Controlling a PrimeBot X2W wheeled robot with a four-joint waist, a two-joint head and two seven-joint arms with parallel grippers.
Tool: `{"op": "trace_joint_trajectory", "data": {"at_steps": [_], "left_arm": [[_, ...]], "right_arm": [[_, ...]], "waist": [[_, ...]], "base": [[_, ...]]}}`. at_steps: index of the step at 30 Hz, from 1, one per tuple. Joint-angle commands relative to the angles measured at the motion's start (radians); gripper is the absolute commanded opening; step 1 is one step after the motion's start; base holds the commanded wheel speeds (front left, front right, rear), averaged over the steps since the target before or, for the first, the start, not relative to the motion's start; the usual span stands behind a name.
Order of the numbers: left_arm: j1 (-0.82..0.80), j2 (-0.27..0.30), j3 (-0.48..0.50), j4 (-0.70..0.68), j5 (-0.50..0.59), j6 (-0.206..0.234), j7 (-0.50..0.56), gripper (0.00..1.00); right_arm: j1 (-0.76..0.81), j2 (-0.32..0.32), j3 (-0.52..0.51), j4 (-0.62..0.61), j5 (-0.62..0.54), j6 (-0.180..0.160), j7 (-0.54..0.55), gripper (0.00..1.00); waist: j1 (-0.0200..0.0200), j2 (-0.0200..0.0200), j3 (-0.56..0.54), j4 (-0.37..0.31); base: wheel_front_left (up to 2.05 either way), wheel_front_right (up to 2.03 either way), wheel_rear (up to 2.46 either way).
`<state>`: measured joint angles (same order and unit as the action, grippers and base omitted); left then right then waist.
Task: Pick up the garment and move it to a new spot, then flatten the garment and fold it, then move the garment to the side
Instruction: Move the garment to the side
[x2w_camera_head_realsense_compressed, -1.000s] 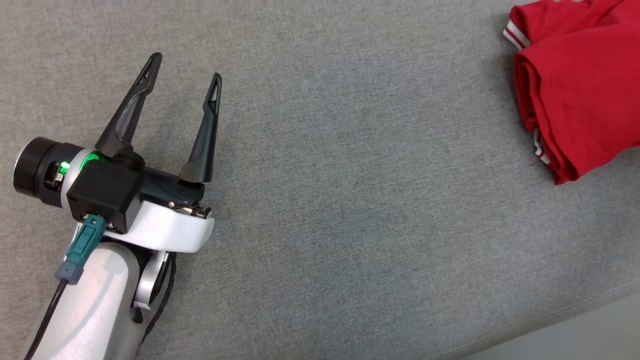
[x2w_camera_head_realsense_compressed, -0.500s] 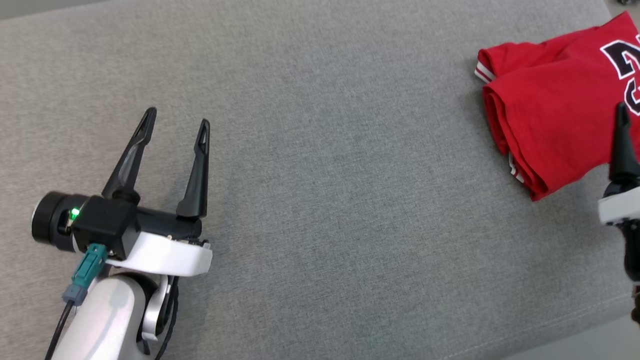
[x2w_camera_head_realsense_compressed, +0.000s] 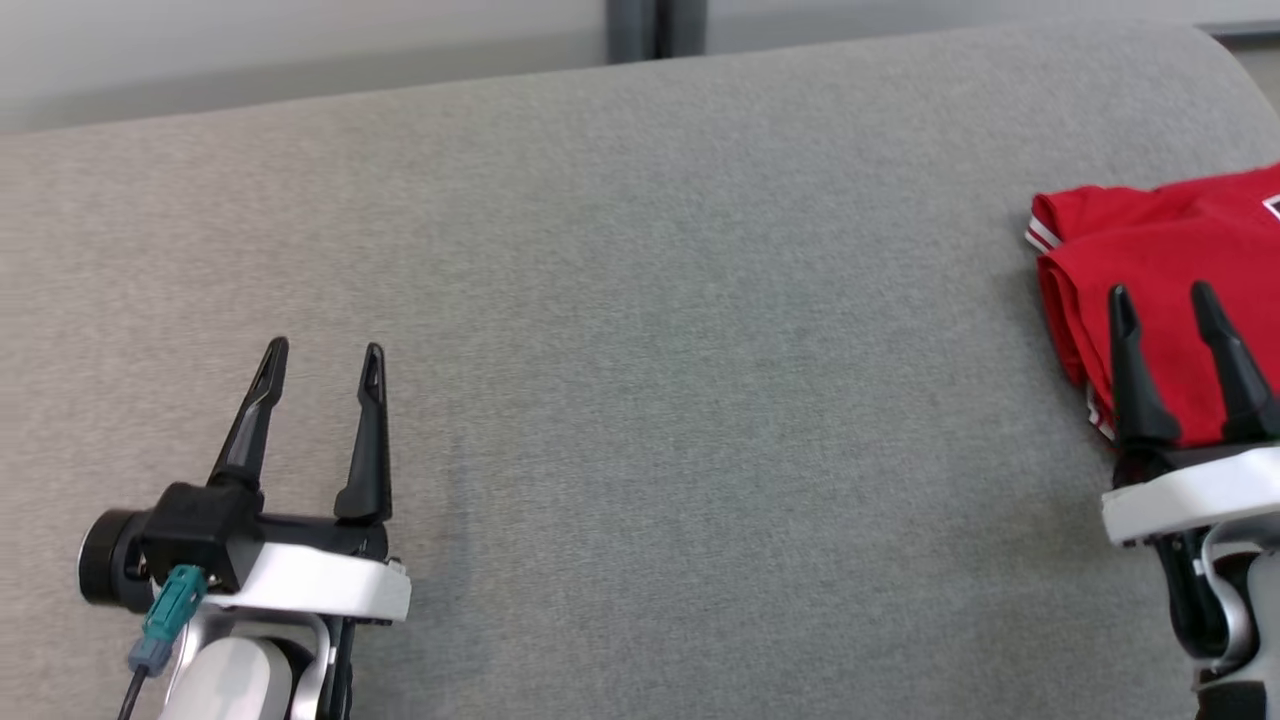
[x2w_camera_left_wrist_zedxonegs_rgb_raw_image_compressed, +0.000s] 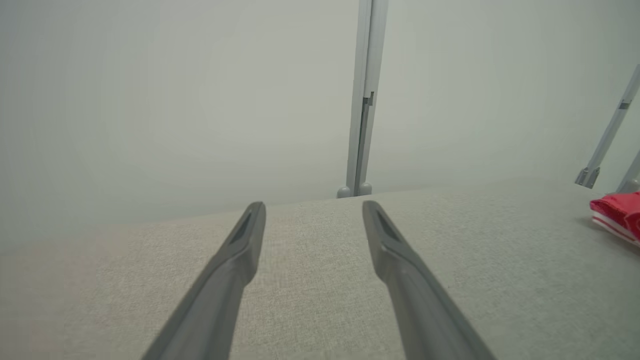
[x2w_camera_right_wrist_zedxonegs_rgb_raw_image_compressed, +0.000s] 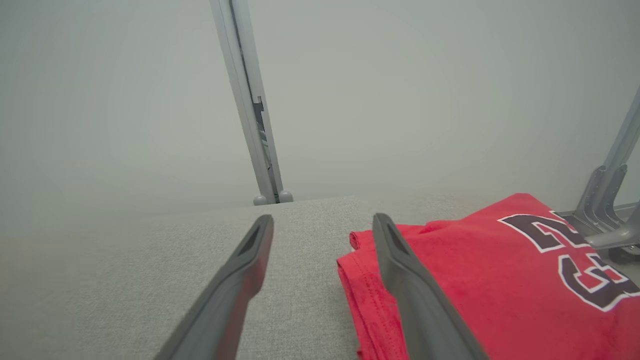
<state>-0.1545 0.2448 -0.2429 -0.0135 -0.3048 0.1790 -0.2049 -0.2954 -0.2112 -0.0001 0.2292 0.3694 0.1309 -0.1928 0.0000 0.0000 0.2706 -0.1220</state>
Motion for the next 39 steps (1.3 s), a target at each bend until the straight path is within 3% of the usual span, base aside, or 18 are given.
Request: {"op": "trace_joint_trajectory", "data": {"at_steps": [1, 8, 22, 39], "left_arm": [[0.024, -0.002, 0.01, 0.012, -0.015, 0.013, -0.009, 1.0], [0.086, -0.003, 0.036, 0.044, -0.042, 0.027, -0.025, 1.0], [0.196, 0.014, 0.049, 0.086, -0.082, 0.012, -0.033, 1.0], [0.247, 0.033, 0.044, 0.103, -0.108, 0.012, -0.009, 1.0]], "right_arm": [[0.038, 0.01, -0.001, -0.04, -0.018, 0.0, 0.021, 1.0], [0.128, 0.038, -0.014, -0.13, -0.057, 0.0, 0.075, 1.0], [0.308, 0.063, -0.08, -0.272, -0.11, 0.0, 0.163, 1.0], [0.401, 0.087, -0.099, -0.336, -0.137, 0.0, 0.209, 1.0]], "waist": [[0.0, 0.0, -0.054, 0.051], [0.0, 0.0, -0.111, 0.086], [0.0, 0.0, -0.223, 0.106], [0.0, 0.0, -0.27, 0.119]], "base": [[0.0, 0.0, 0.0], [0.0, 0.0, 0.0], [0.0, 0.0, 0.0], [0.0, 0.0, 0.0]]}}
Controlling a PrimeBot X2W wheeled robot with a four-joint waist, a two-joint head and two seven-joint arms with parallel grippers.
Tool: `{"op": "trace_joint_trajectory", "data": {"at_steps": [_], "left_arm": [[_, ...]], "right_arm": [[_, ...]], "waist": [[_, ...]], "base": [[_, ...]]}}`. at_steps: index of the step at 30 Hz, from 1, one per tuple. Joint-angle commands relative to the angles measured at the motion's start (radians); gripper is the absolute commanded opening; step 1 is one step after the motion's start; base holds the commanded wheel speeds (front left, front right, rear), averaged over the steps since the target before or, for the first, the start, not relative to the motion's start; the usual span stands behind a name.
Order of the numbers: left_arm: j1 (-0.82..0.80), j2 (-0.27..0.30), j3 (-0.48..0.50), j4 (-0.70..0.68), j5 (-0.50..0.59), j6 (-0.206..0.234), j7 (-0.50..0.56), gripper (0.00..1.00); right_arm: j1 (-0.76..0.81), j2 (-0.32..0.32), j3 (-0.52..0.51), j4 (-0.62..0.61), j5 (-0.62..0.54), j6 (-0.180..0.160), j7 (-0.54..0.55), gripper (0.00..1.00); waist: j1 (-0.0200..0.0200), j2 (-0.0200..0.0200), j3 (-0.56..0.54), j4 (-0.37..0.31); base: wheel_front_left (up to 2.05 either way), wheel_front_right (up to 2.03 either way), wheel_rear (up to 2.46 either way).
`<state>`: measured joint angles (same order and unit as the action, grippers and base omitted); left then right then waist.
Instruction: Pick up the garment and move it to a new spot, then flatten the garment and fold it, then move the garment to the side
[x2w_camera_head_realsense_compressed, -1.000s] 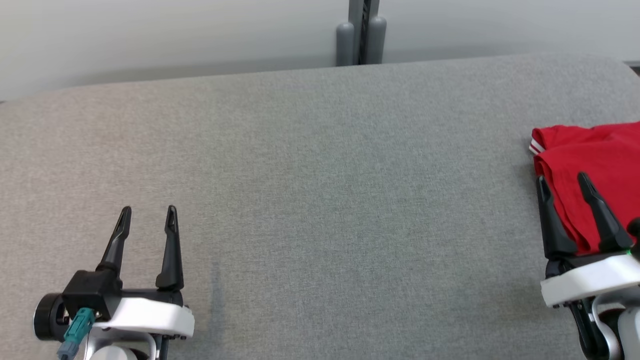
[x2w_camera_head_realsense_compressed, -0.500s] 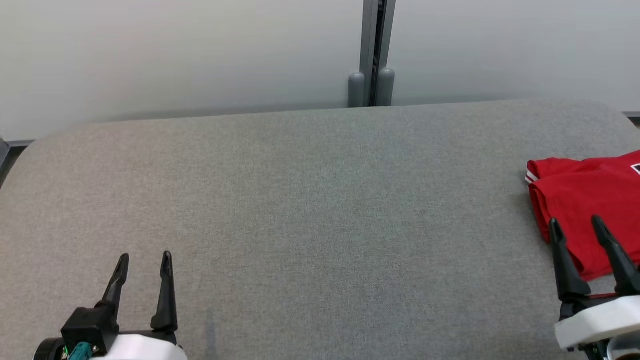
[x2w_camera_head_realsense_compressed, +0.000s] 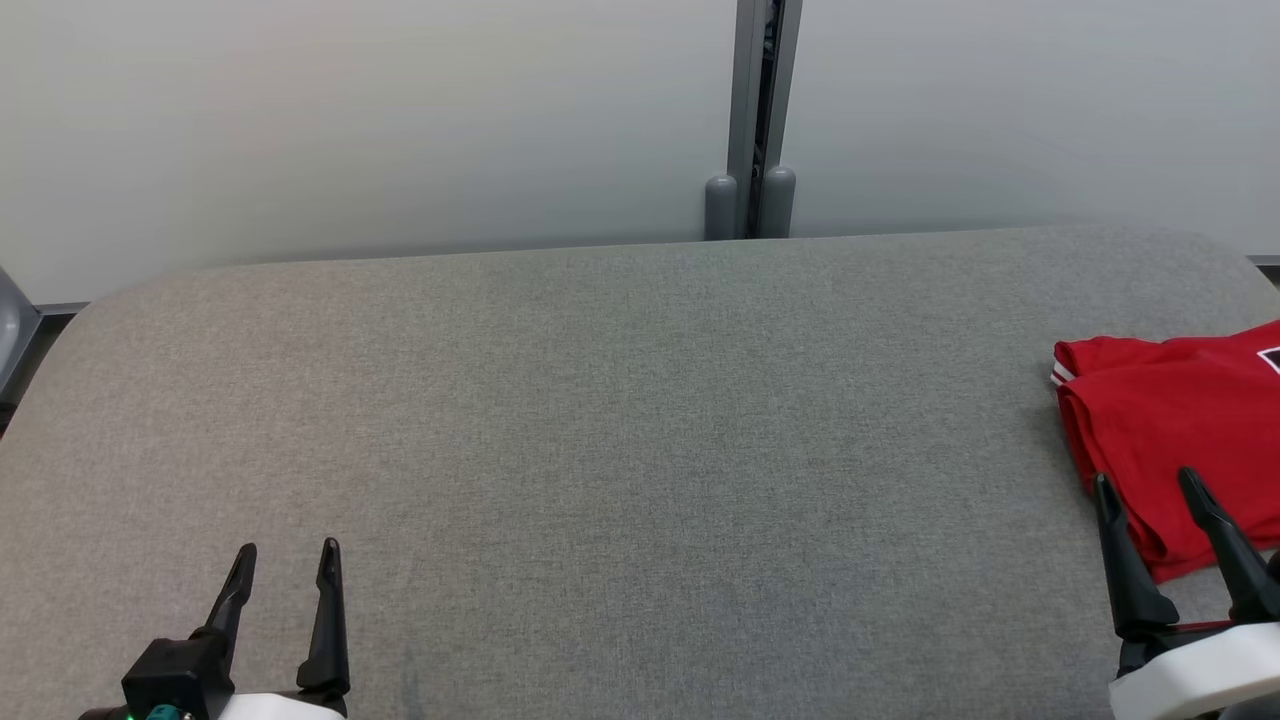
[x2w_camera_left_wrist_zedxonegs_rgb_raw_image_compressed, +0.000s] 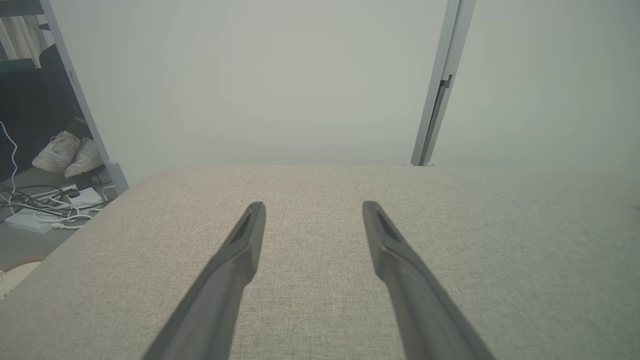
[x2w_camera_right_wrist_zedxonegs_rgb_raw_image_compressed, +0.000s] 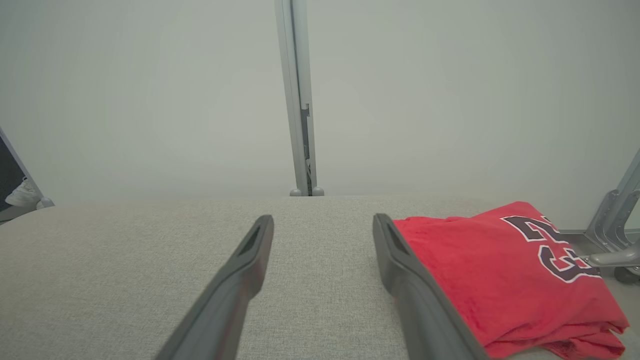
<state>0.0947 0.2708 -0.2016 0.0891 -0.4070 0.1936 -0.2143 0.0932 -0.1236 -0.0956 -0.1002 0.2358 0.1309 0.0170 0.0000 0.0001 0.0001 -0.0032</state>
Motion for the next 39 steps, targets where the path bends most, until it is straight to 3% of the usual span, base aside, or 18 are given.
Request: {"op": "trace_joint_trajectory", "data": {"at_steps": [1, 36, 37, 39], "left_arm": [[-0.002, 0.007, 0.001, 0.0, -0.007, -0.004, 0.0, 1.0], [-0.027, 0.004, -0.022, 0.017, -0.019, 0.002, -0.015, 1.0], [-0.016, -0.002, -0.023, 0.02, -0.016, -0.004, -0.014, 0.0], [-0.009, -0.012, -0.027, 0.034, -0.017, -0.004, -0.013, 0.0]], "right_arm": [[0.014, -0.001, -0.003, -0.007, -0.003, 0.0, -0.001, 1.0], [0.015, 0.01, -0.013, -0.035, -0.005, 0.0, 0.0, 1.0], [0.011, 0.014, -0.012, -0.023, -0.003, 0.0, 0.0, 0.0], [0.018, 0.024, -0.009, -0.006, 0.0, 0.0, 0.0, 0.0]], "waist": [[0.0, -0.0001, 0.002, 0.001], [0.0, -0.0001, 0.022, 0.014], [0.0, -0.0001, 0.022, 0.014], [0.0, -0.0001, 0.022, 0.014]], "base": [[0.0, 0.0, 0.0], [0.0, 0.0, 0.0], [0.0, 0.0, 0.0], [0.0, 0.0, 0.0]]}}
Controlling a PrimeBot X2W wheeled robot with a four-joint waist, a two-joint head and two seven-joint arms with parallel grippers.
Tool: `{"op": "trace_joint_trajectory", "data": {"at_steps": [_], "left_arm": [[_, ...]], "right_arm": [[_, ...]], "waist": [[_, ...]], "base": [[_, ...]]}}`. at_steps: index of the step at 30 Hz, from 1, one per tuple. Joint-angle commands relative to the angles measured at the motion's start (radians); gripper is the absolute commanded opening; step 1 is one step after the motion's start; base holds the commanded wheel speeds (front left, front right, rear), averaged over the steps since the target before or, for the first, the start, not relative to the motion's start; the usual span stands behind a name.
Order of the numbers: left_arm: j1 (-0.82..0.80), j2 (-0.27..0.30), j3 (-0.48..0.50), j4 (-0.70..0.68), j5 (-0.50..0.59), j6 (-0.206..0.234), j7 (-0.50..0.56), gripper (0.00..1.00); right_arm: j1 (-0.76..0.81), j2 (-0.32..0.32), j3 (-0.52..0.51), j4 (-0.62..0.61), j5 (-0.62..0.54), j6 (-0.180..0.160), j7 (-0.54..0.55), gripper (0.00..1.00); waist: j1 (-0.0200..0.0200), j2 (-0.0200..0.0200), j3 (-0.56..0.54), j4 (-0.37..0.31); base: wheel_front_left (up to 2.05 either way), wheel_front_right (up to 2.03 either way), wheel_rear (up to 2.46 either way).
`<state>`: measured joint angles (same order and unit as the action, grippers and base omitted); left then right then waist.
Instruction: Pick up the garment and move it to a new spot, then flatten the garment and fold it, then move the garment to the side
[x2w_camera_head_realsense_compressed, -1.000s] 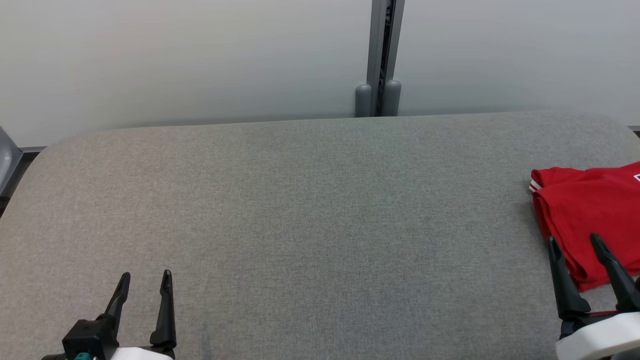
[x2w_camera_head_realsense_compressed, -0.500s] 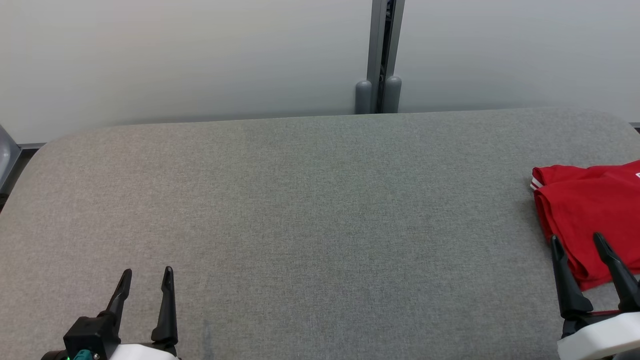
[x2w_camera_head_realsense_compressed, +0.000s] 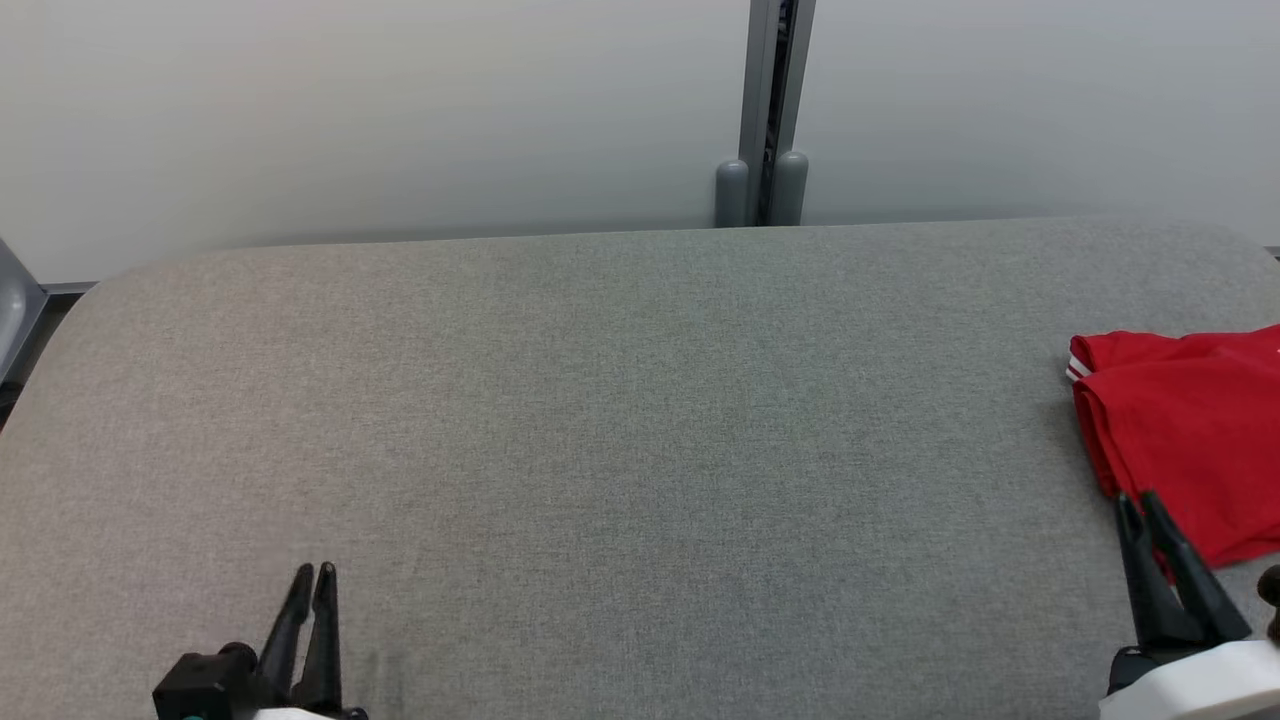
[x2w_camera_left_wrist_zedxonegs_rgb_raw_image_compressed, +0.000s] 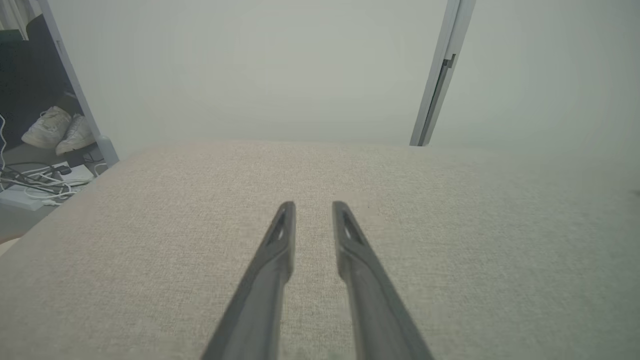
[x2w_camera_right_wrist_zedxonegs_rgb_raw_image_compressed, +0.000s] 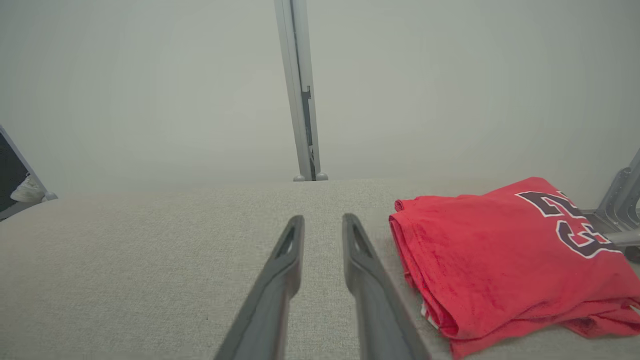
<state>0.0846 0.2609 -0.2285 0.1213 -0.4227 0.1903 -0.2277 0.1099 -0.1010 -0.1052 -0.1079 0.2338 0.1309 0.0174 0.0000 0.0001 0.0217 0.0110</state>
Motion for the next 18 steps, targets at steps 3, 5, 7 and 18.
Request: {"op": "trace_joint_trajectory", "data": {"at_steps": [3, 5, 7, 18], "left_arm": [[0.002, -0.01, 0.006, -0.005, -0.052, -0.013, 0.009, 0.0], [0.001, -0.015, 0.011, -0.007, -0.087, -0.021, 0.015, 0.0], [0.0, -0.02, 0.016, -0.009, -0.12, -0.029, 0.022, 0.0], [-0.009, -0.047, 0.043, -0.014, -0.302, -0.077, 0.057, 0.0]], "right_arm": [[0.0, 0.003, -0.002, 0.009, 0.061, 0.0, 0.004, 0.0], [0.0, 0.003, -0.005, 0.012, 0.103, 0.0, 0.009, 0.0], [0.001, 0.003, -0.008, 0.015, 0.142, 0.0, 0.013, 0.0], [0.004, 0.006, -0.023, 0.033, 0.358, 0.0, 0.036, 0.0]], "waist": [[0.0, -0.0001, -0.001, 0.0], [0.0, -0.0001, -0.001, -0.001], [0.0, -0.0001, -0.001, -0.001], [0.0, -0.0001, -0.003, -0.002]], "base": [[0.0, 0.0, 0.0], [0.0, 0.0, 0.0], [0.0, 0.0, 0.0], [0.0, 0.0, 0.0]]}}
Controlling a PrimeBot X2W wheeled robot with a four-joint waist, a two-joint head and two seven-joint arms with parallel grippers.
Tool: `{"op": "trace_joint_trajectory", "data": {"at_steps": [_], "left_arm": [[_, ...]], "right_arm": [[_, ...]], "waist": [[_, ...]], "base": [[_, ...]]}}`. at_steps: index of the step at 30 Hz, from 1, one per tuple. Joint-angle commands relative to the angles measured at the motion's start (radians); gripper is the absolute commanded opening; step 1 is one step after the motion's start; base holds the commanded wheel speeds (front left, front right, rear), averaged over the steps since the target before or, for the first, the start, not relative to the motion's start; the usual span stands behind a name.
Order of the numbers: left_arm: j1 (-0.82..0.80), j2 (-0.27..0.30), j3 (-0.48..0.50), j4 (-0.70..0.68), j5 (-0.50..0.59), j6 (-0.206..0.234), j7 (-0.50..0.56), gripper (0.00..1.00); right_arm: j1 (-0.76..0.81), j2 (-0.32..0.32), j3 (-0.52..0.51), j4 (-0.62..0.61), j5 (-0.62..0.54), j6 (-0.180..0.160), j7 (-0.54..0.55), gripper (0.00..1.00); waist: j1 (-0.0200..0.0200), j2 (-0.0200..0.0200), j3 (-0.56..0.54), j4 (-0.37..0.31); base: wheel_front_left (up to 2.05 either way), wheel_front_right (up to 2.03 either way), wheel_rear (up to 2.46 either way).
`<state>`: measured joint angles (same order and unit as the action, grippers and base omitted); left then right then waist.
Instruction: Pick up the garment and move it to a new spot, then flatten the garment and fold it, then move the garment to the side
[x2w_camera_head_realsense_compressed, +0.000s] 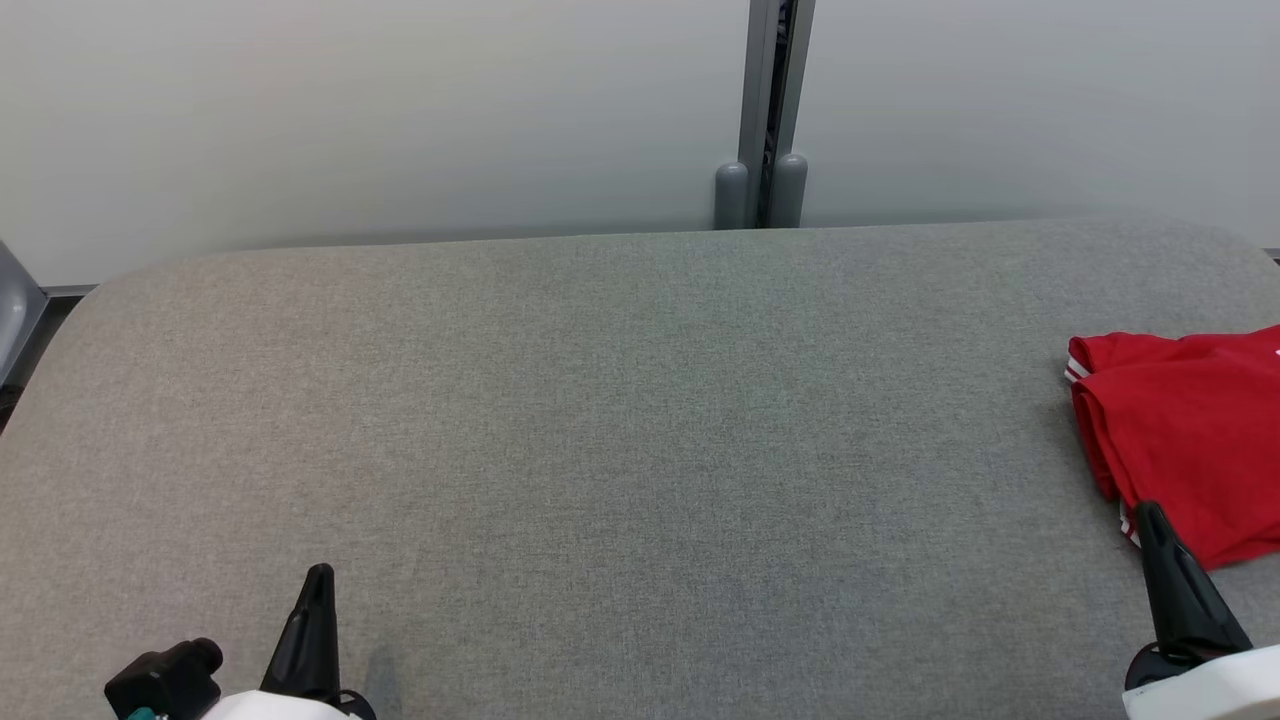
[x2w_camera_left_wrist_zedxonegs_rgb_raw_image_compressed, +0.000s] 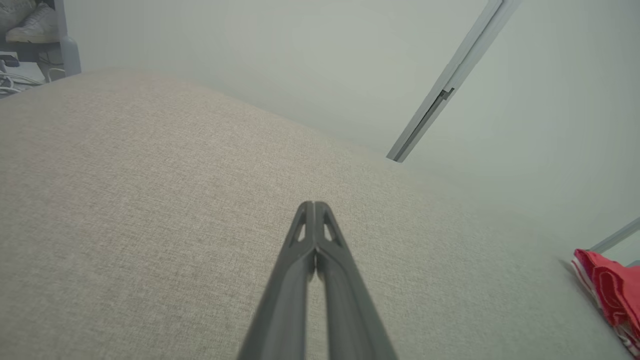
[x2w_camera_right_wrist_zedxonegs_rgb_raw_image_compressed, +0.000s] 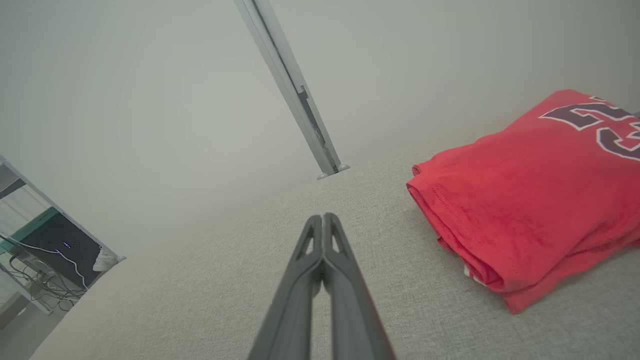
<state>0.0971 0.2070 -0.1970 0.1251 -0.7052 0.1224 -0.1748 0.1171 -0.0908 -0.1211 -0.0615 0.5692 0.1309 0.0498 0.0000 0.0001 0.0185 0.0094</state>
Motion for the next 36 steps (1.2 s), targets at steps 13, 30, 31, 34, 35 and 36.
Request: {"op": "trace_joint_trajectory", "data": {"at_steps": [13, 30, 31, 34, 35, 36], "left_arm": [[-0.03, -0.019, 0.037, -0.024, -0.189, -0.054, 0.037, 0.0], [-0.038, -0.049, 0.066, -0.031, -0.377, -0.105, 0.074, 0.0], [-0.038, -0.051, 0.067, -0.031, -0.387, -0.108, 0.076, 0.0], [-0.038, -0.056, 0.071, -0.032, -0.416, -0.116, 0.081, 0.0], [-0.038, -0.058, 0.073, -0.032, -0.426, -0.118, 0.083, 0.0], [-0.038, -0.06, 0.074, -0.033, -0.436, -0.121, 0.085, 0.0]], "right_arm": [[-0.002, -0.001, -0.021, 0.005, 0.223, 0.0, 0.025, 0.0], [0.0, 0.002, -0.037, 0.025, 0.445, 0.0, 0.049, 0.0], [0.0, 0.003, -0.038, 0.026, 0.457, 0.0, 0.051, 0.0], [0.0, 0.003, -0.041, 0.03, 0.492, 0.0, 0.055, 0.0], [0.0, 0.004, -0.042, 0.031, 0.503, 0.0, 0.056, 0.0], [0.0, 0.004, -0.043, 0.032, 0.514, 0.0, 0.057, 0.0]], "waist": [[0.0, -0.0001, -0.002, -0.001], [0.0, -0.0001, -0.005, -0.003], [0.0, -0.0001, -0.005, -0.003], [0.0, -0.0001, -0.006, -0.003], [0.0, -0.0001, -0.006, -0.003], [0.0, -0.0001, -0.006, -0.003]], "base": [[0.0, 0.0, 0.0], [0.0, 0.0, 0.0], [0.0, 0.0, 0.0], [0.0, 0.0, 0.0], [0.0, 0.0, 0.0], [0.0, 0.0, 0.0]]}}
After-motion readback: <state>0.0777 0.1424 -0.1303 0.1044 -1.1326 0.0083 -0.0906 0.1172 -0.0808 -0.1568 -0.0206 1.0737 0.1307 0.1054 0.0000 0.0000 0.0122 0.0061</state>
